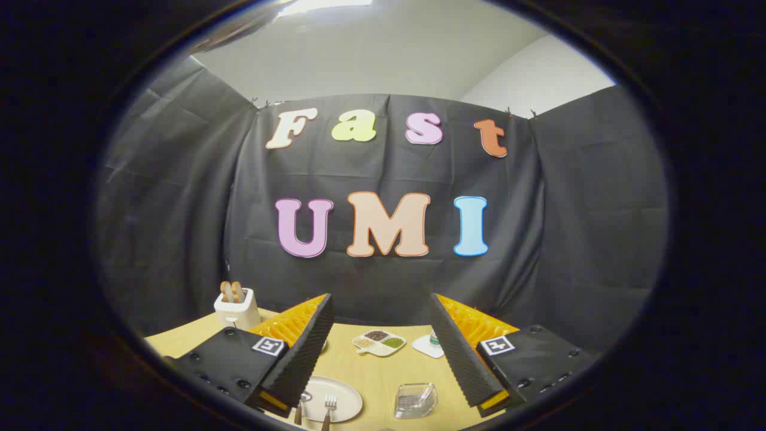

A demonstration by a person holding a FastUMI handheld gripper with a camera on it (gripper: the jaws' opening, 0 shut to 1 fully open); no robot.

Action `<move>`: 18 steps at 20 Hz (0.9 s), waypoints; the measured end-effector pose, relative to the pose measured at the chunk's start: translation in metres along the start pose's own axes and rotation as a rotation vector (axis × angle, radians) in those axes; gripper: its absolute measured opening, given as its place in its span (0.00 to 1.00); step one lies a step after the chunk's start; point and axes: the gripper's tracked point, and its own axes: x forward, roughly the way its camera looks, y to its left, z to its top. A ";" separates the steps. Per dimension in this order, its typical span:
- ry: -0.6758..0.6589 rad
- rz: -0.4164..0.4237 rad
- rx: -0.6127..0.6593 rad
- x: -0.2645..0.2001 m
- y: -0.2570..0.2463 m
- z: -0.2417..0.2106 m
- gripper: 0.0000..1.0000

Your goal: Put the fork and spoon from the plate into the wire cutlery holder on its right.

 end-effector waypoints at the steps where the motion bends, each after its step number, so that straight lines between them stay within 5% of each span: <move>1: 0.000 0.000 0.001 0.000 -0.001 0.000 1.00; 18: 0.056 0.075 0.001 0.010 0.029 -0.016 1.00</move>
